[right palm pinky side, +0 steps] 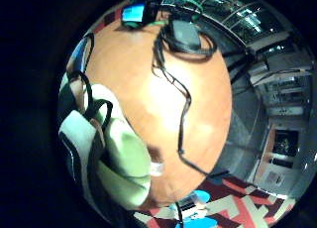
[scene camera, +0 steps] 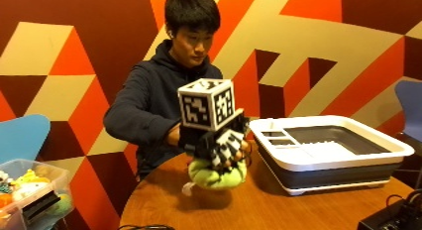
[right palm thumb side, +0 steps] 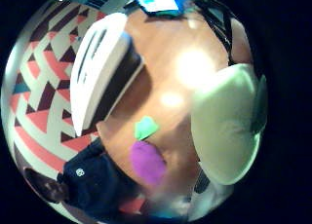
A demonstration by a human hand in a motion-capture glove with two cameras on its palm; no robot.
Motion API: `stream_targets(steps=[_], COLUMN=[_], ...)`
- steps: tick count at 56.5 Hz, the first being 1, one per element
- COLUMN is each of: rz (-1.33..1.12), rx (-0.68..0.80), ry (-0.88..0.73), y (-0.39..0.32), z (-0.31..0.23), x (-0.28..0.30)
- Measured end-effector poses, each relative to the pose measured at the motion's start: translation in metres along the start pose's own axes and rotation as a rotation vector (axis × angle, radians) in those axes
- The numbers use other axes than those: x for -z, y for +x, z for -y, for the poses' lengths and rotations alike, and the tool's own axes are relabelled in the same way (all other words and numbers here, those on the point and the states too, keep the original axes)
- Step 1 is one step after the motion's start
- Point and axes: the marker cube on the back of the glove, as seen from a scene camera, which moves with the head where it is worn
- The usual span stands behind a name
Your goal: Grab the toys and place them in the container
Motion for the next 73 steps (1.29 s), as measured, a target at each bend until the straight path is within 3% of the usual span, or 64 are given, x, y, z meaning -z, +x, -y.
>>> stream_targets(steps=[11,27,40,53,63,73], rz=[0.199,0.515,0.551,0.603,0.564,0.312], rx=[0.167,0.303,0.355,0.430,0.409,0.300], ry=[0.289,0.484,0.335,0.151,0.151,0.056], y=[-0.089,-0.224,-0.277,-0.288,-0.248,-0.198], z=[0.001,0.055,0.099,0.098,0.068,-0.012], x=[0.079,0.101,0.054,0.034,0.066,0.069])
